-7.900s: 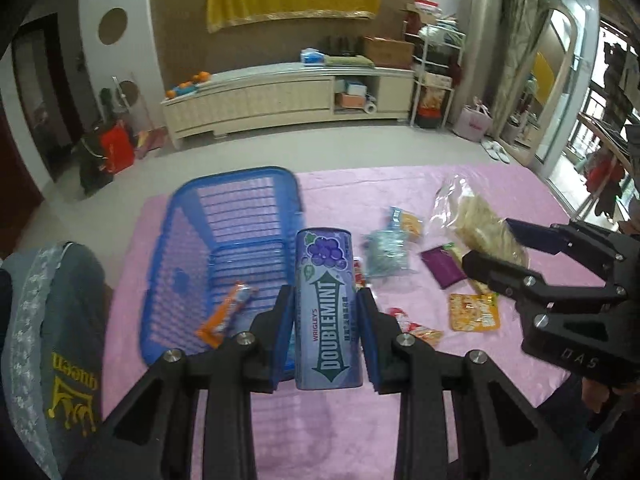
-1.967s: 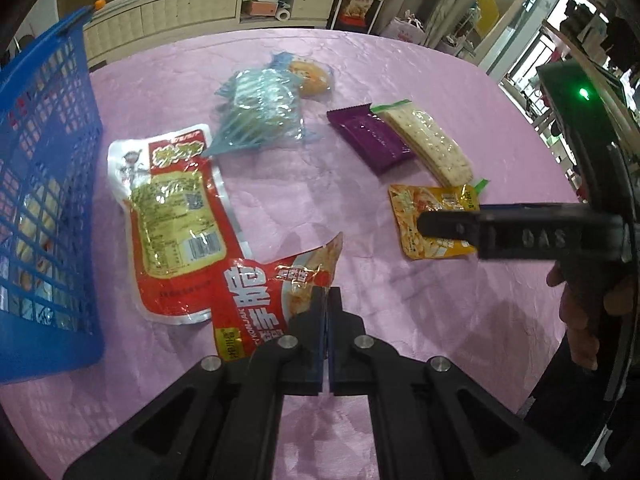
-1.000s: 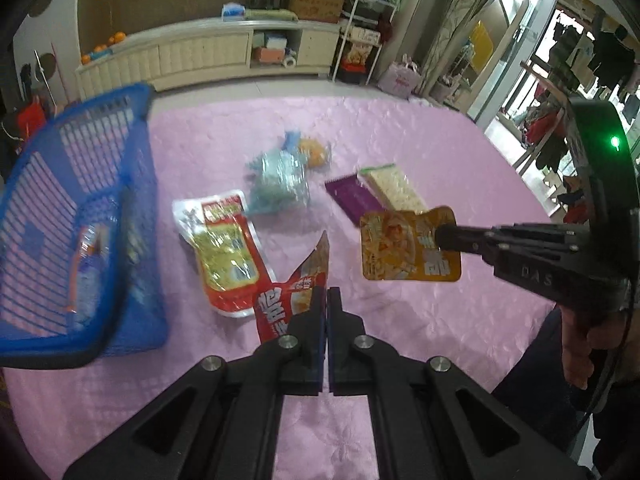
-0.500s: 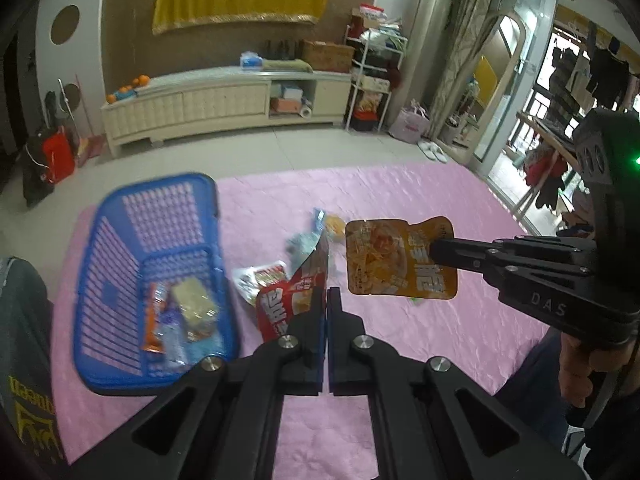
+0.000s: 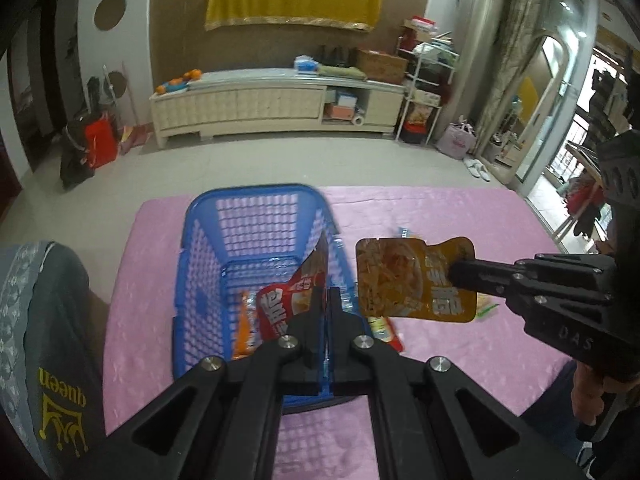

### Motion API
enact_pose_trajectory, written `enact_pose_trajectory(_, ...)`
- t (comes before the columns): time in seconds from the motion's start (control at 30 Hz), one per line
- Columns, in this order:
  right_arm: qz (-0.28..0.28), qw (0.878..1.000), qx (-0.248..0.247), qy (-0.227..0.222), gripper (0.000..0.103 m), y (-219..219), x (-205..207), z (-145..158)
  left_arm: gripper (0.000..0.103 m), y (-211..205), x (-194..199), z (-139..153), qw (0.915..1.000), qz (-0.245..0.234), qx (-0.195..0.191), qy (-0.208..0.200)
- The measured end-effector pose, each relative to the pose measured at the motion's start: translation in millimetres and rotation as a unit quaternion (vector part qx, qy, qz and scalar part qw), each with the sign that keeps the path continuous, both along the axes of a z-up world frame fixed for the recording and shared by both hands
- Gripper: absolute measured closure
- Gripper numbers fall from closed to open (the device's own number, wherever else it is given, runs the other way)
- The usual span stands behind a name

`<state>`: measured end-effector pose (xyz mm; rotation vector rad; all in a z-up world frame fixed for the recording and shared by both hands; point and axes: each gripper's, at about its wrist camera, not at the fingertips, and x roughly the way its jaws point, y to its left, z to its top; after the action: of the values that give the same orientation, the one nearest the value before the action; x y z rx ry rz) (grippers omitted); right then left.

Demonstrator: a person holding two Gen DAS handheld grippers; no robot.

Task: Organize snacks
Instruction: 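Carry both snacks over the blue basket and open both tools to drop them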

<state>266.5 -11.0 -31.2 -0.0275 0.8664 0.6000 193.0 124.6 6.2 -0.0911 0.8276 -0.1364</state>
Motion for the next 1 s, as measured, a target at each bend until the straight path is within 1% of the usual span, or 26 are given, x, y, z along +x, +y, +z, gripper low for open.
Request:
enact_pose_trajectory(0.23,0.026,0.999,-0.015,0.015,0.101,39,13,-16,0.103,28,17,-28,0.9996,0.011,-0.005,0.026)
enact_pose_trajectory(0.3,0.028,0.999,-0.018,0.021,0.101,44,17,-20,0.103,30,20,-31,0.9995,0.01,-0.001,0.032)
enact_pose_trajectory(0.53,0.033,0.998,-0.03,0.033,0.101,54,23,-34,0.103,33,25,-48,0.9986,0.009,-0.011,0.051)
enact_pose_trajectory(0.67,0.031,0.998,-0.033,0.036,0.101,52,22,-37,0.103,32,20,-59,0.9981,0.011,-0.002,0.061)
enact_pose_trajectory(0.77,0.033,0.998,-0.036,0.034,0.101,53,18,-35,0.102,34,14,-61,0.9977,0.022,0.006,0.064)
enact_pose_trajectory(0.8,0.034,0.998,-0.037,0.032,0.101,54,16,-34,0.098,35,13,-61,0.9975,0.023,0.003,0.066)
enact_pose_trajectory(0.83,0.036,0.998,-0.038,0.029,0.101,53,14,-32,0.089,37,12,-60,0.9972,0.023,-0.002,0.071)
enact_pose_trajectory(0.87,0.037,0.998,-0.039,0.024,0.101,54,11,-30,0.083,37,8,-57,0.9971,0.023,-0.007,0.073)
enact_pose_trajectory(0.9,0.038,0.998,-0.04,0.02,0.101,54,9,-28,0.07,38,5,-52,0.9972,0.027,-0.008,0.069)
enact_pose_trajectory(0.93,0.039,0.998,-0.04,0.017,0.101,54,7,-26,0.061,38,1,-46,0.9976,0.03,-0.009,0.063)
enact_pose_trajectory(1.0,0.041,0.998,-0.038,0.012,0.101,53,3,-22,0.054,42,-5,-40,0.9979,0.033,-0.011,0.054)
